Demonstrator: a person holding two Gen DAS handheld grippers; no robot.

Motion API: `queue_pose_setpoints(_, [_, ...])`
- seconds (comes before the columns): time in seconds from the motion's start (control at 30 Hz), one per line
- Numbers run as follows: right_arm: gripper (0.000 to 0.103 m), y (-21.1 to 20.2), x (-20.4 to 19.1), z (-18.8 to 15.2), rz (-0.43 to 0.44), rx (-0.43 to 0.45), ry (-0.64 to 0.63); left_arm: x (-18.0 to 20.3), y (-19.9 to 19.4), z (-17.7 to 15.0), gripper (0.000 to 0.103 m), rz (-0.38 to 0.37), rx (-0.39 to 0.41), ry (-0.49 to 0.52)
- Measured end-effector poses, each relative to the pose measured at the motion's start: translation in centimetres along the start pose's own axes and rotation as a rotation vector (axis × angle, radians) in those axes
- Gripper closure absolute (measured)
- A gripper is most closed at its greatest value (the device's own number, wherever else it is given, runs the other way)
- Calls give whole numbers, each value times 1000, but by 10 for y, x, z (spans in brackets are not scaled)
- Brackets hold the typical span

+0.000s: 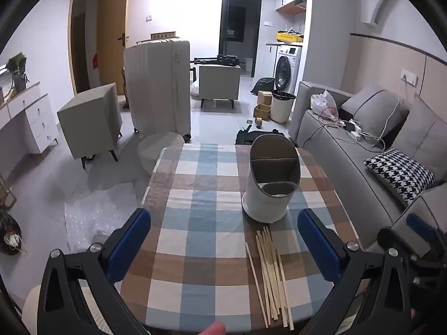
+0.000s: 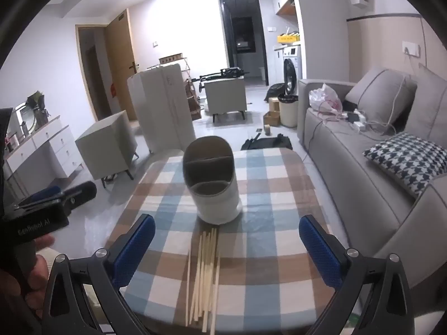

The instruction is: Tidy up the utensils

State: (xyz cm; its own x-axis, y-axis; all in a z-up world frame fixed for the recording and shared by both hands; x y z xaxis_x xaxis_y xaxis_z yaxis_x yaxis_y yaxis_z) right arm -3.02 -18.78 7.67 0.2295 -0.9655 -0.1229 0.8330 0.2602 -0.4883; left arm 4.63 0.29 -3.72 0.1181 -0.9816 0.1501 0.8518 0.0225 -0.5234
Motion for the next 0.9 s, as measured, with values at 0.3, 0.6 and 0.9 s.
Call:
queue_pose_setpoints(0.3, [0, -10, 12, 5, -5, 47, 18, 13, -3, 1, 1, 51, 4, 80])
queue_pose_setpoints(0.6, [0, -15, 7, 9, -4, 50, 8, 8, -1, -4, 1, 39, 4, 79])
queue_pose_setpoints(0.9, [0, -16, 9, 12, -15, 51, 6, 10, -4, -4, 1, 39, 9, 81])
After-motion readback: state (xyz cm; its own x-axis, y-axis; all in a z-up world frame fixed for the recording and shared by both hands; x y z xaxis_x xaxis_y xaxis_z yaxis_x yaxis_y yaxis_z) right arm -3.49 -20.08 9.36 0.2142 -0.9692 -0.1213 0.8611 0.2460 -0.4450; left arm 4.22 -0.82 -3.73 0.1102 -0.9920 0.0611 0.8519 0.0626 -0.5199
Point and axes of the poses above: each gripper's, at about its wrist camera, not at the fingertips, and y roughly the way its jaws point, x to its right, z to its top, the point moved 6 cm from there along y, roughly the way its jaws point, and after that the axes turned 7 degrees about x, right-handed, at the moved point
